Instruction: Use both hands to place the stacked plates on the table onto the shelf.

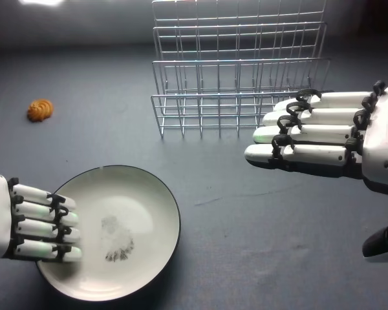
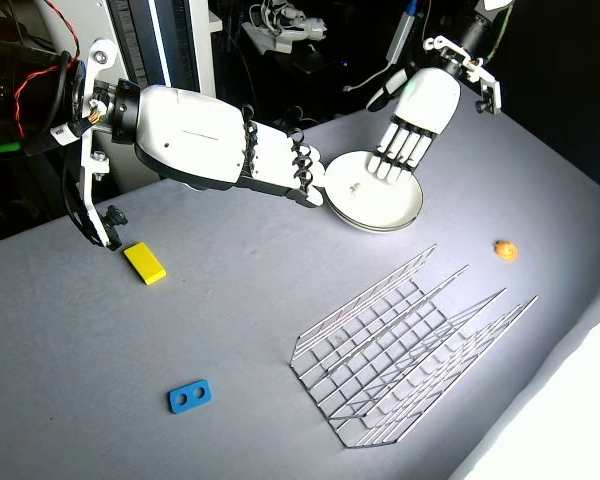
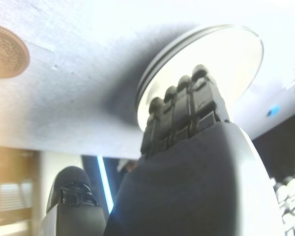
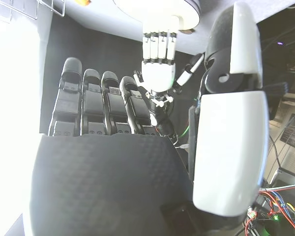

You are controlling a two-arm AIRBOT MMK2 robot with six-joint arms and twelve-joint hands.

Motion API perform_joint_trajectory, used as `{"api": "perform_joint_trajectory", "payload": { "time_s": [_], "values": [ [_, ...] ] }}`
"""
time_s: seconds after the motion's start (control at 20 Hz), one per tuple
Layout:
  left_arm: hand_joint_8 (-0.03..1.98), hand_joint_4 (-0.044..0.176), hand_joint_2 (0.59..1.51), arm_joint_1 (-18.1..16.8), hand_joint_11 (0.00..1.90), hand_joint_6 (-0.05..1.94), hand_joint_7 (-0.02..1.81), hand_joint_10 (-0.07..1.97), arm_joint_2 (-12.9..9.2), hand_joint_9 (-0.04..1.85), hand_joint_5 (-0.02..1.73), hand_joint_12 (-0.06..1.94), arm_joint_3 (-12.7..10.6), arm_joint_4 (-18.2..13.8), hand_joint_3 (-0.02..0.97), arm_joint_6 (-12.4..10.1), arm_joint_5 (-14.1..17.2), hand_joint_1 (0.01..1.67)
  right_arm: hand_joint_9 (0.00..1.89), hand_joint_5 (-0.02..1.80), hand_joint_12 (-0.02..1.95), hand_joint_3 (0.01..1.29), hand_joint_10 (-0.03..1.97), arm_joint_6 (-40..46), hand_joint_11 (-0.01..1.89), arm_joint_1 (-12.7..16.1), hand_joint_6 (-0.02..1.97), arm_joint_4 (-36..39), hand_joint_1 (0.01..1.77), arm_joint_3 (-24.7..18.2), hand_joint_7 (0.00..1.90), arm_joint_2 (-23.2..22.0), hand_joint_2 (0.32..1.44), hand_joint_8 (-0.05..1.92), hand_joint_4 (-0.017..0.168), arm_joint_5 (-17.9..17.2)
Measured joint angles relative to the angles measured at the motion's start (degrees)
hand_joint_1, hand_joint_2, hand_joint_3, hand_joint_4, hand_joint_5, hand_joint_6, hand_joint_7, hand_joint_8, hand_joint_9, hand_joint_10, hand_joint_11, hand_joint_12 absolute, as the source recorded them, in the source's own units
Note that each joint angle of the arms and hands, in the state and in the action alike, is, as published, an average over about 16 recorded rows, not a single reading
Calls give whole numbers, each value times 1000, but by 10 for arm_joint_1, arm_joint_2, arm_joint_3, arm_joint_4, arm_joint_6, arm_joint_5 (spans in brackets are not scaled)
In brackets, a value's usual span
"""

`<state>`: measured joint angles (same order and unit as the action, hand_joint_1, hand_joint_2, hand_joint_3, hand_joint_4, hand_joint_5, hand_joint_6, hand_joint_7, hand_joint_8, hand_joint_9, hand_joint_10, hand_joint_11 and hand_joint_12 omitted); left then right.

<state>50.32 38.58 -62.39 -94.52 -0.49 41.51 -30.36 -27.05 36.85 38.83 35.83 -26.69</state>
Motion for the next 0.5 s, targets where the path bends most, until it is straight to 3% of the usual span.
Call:
{"api": "perform_joint_trajectory", "payload": {
  "time_s": [0.5],
  "values": [
    [8,-2,1051,24,15,-3,9,6,-3,19,-4,-9,9,1,-1,-35,-36,23,20,21,169,17,4,-7,13,0,17,0,1094,0,20,0,829,14,3,0]
  ]
}}
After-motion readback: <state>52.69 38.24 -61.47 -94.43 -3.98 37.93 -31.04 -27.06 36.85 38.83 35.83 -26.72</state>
